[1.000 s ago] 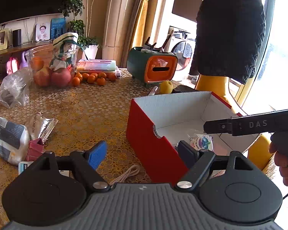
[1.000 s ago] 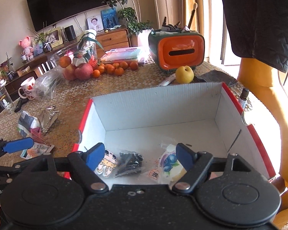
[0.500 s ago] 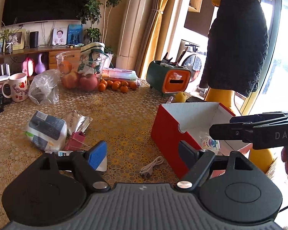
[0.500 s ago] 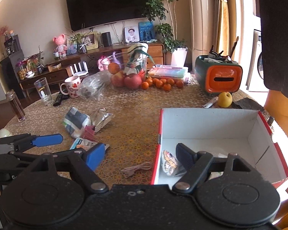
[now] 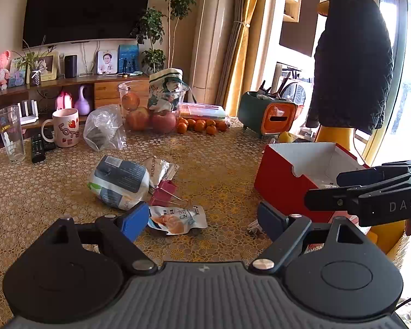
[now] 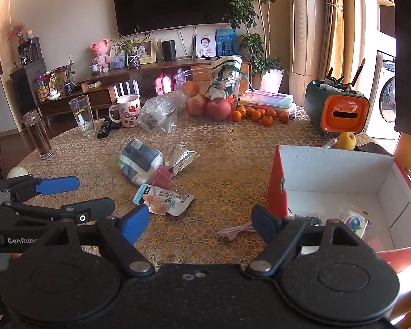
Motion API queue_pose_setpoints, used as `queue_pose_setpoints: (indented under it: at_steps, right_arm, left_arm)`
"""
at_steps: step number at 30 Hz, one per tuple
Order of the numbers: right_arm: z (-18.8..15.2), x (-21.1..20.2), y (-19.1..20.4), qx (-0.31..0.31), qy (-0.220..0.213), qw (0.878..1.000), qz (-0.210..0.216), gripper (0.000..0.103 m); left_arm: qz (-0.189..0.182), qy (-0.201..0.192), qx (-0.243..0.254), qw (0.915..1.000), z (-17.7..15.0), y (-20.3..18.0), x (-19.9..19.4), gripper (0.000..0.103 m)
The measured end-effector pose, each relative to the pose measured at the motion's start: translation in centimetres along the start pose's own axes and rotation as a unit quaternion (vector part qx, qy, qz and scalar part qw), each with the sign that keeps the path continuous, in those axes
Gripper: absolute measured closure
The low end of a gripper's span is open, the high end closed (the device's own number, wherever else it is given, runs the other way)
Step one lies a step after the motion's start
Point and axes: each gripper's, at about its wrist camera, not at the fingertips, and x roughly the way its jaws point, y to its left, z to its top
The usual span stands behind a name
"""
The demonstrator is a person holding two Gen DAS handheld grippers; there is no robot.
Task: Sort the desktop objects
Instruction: 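Withdraw both tools from the box toward the snack pouch and white cable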
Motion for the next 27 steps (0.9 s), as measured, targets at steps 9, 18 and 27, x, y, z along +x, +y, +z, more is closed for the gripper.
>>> queue_pose_setpoints:
  at_steps: [9, 18, 27]
  right_arm:
    - [-1.7, 2.6, 1.4, 0.009, 0.016, 0.999, -0.036, 0.018]
    - [-3.0, 6.4, 1.6, 0.016, 0.047, 0.997, -0.061, 0.017]
    - [-3.7, 10.3, 0.7, 0.027, 0.064, 0.994, -0.08, 0.017]
  left_arm:
    - [0.018, 0.007, -0.02, 0.9996, -1.2, 2.6, 0.4, 0.003]
    - [0.035, 0.026, -0.033, 0.9985, -2.0, 4.4, 2.8, 0.0]
    - [0.034, 0.057, -0.05, 0.9966, -2.1, 5.7, 6.9, 0.0]
